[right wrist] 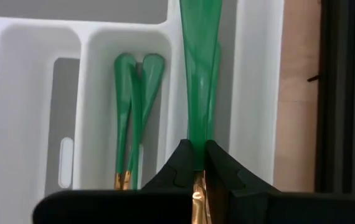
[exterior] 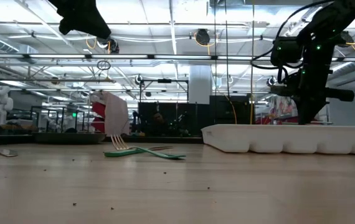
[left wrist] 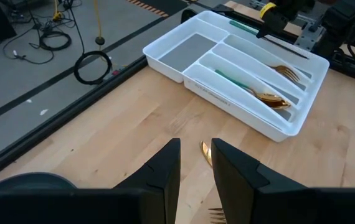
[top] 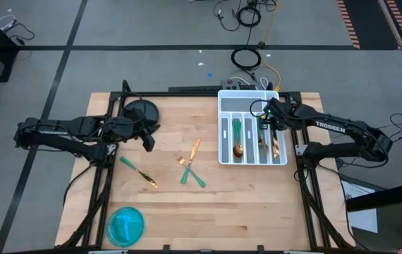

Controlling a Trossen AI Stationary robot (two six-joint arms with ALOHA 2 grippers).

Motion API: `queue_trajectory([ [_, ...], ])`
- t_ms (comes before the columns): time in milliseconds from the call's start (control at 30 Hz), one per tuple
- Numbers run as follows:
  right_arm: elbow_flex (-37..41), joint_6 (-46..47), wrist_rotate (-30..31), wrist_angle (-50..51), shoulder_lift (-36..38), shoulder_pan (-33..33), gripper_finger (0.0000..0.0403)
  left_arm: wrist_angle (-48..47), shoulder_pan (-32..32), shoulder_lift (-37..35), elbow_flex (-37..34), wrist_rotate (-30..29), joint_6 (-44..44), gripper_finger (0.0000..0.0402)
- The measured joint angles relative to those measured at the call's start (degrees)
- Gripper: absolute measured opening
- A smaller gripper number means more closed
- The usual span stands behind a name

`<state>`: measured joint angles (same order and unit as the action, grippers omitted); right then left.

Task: Sort silverware
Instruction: Put the bottom right green knife into the silverware tray

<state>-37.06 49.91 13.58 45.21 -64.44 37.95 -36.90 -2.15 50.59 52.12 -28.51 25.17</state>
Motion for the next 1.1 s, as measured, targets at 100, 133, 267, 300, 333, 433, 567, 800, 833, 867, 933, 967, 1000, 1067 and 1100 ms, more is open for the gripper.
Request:
queue_trajectory([
  [100, 0.8, 0.1, -0.1, -0.5, -0.1, 0.6, 0.0000, -0.1, 0.0, 0.0, 0.0, 0.0, 0.0, 0.0097],
  [133, 1.4, 0.2, -0.4, -0.5, -0.1, 0.7, 0.0000, -0.1, 0.0, 0.0, 0.0, 0.0, 0.0, 0.0097],
  [267, 4.5, 0.8, -2.3, -2.7, -0.1, 0.7, 0.0000, -0.1, 0.0, 0.0, 0.0, 0.0, 0.0, 0.0097],
  [300, 5.0, 0.7, -2.8, -3.1, 0.0, 0.6, 0.0000, -0.1, 0.0, 0.0, 0.0, 0.0, 0.0, 0.0097],
  [333, 5.4, 0.3, -3.0, -3.8, 0.0, 0.6, 0.0000, -0.1, 0.0, 0.0, 0.0, 0.0, 0.0, 0.0097],
  [433, 5.6, 0.1, -3.1, -4.9, 0.0, 0.6, 0.0000, -0.1, 0.0, 0.0, 0.0, 0.0, 0.0, 0.0097],
  [567, 5.6, 0.3, -2.5, -5.0, 0.0, 0.8, 0.0000, -0.1, 0.0, 0.0, 0.0, 0.0, 0.0, 0.0097],
  [800, 5.7, 0.2, -2.0, -4.6, -0.5, 1.0, 0.0000, -0.1, 0.0, 0.0, 0.0, 0.0, 0.0, 0.0097],
  [833, 5.7, 0.1, -2.0, -4.7, -0.7, 1.0, 0.0000, -0.1, 0.0, 0.0, 0.0, 0.0, 0.0, 0.0097],
  [867, 5.7, 0.1, -2.0, -4.8, -1.0, 1.0, 0.0000, -0.1, 0.0, 0.0, 0.0, 0.0, 0.0, 0.0097],
  [933, 5.7, 0.0, -1.9, -4.7, -1.6, 1.0, 0.0000, -0.1, 0.0, 0.0, 0.0, 0.0, 0.0, 0.0097],
  [967, 5.7, 0.0, -1.9, -4.8, -2.0, 1.0, 0.0000, -0.1, 0.0, 0.0, 0.0, 0.0, 0.0, 0.0097],
  [1000, 5.7, 0.0, -1.9, -4.8, -2.4, 1.0, 0.0000, -0.1, 0.0, 0.0, 0.0, 0.0, 0.0, 0.0097],
  [1067, 5.7, 0.0, -1.9, -4.8, -3.2, 1.0, 0.0000, -0.1, 0.0, 0.0, 0.0, 0.0, 0.0, 0.0097],
  [1100, 5.7, 0.0, -1.9, -4.9, -3.5, 1.0, 0.0000, -0.1, 0.0, 0.0, 0.0, 0.0, 0.0, 0.0097],
])
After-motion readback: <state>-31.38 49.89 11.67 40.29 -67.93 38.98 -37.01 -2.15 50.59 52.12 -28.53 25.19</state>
